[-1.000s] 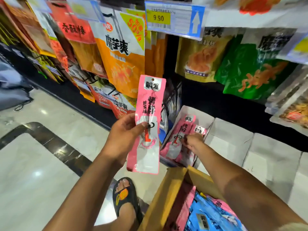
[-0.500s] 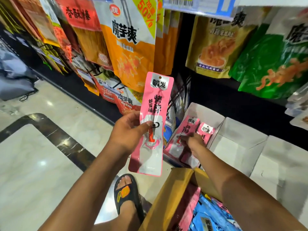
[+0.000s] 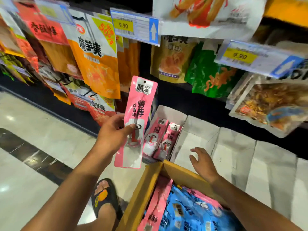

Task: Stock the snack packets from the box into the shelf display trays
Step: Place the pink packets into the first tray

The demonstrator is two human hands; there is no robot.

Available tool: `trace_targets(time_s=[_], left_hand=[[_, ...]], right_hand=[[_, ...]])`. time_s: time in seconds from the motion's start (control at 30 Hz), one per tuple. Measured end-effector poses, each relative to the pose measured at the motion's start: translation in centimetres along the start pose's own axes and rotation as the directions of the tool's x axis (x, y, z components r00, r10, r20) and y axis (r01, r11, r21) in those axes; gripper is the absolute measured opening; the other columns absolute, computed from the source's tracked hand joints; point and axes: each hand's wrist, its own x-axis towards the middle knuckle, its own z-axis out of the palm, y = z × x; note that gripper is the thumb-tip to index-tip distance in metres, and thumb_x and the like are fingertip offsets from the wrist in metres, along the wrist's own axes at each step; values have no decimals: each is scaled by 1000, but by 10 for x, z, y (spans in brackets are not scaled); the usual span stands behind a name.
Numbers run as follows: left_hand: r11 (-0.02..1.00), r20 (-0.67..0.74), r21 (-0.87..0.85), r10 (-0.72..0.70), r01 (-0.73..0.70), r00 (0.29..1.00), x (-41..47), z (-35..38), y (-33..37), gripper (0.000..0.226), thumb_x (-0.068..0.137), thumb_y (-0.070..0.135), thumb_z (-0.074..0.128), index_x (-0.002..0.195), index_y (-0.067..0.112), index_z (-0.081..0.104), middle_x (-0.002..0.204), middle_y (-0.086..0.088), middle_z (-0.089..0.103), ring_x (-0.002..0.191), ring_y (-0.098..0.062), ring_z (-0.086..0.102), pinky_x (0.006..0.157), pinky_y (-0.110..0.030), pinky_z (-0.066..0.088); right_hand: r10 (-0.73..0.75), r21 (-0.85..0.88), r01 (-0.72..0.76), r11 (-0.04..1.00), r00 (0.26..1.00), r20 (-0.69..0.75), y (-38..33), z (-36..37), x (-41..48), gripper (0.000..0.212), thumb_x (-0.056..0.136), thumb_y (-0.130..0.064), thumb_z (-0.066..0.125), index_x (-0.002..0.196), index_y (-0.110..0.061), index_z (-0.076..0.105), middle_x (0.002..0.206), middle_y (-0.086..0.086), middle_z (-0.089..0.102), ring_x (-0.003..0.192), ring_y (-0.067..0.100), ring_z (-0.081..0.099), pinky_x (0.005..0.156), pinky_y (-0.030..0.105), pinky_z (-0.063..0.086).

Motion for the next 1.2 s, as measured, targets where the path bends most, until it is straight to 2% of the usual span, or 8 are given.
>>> trace_targets(time_s=[0.27,0.43,0.67,0.83,0.93,1.03,1.13,1.2], left_hand=[[985,82,82,146,-153,986,-2,62,-17,24,92,2,72,103,23,72,103,-3,76,96,-20,70,83,-37,56],[978,136,87,175,-188,975,-4,96,-34,27,93,-2,69,98,24,68,99,-7,74,86,-13,66,78,-28,55],[983,231,147,75,-111,970,40,135,-67,18,95,-4,66,109,7,64,97,-17,67,78,-24,63,73,-42,55],[969,204,234,26,-74,979,85,171,-90,13,96,0,67,90,10,60,73,-5,59,45,0,50,41,-15,39],[930,207,356,13,-88,978,104,188,-111,16,96,3,65,85,13,59,66,-2,55,40,-2,51,36,-16,36],[895,207,443,-43,-54,977,120,198,-141,7,96,3,65,98,6,59,69,-4,54,58,-15,57,44,-24,45],[873,182,488,-110,7,977,136,208,-170,14,94,11,69,104,8,60,88,-12,63,84,-28,63,78,-40,58],[867,160,498,-122,26,980,148,212,-187,11,94,9,69,99,12,60,88,-11,62,84,-33,65,82,-41,56]], right_hand=[[128,-277,-108,955,990,55,56,-31,-45,73,93,-74,25,149,-31,43,162,-2,30,149,21,27,121,40,26],[116,-303,-84,949,989,89,49,-36,-50,65,97,-70,23,149,-37,41,165,-6,23,149,20,24,122,40,23],[103,-328,-59,943,987,120,50,-36,-50,69,95,-71,18,150,-36,41,167,-8,14,150,19,21,122,42,22],[87,-320,-49,946,991,104,55,-33,-45,69,95,-72,18,147,-37,46,166,-9,15,149,20,24,121,42,24],[105,-343,-56,938,987,125,57,-30,-42,70,94,-73,15,147,-37,44,167,-10,11,150,19,21,121,43,23],[118,-347,-65,935,984,133,58,-28,-41,72,93,-73,13,148,-37,42,167,-10,9,150,18,20,121,43,23],[118,-346,-65,936,984,135,57,-29,-41,70,94,-72,14,148,-38,41,167,-11,8,150,18,22,121,43,23],[120,-340,-68,938,984,133,57,-29,-41,69,94,-72,16,148,-38,41,167,-11,9,150,17,22,121,43,23]])
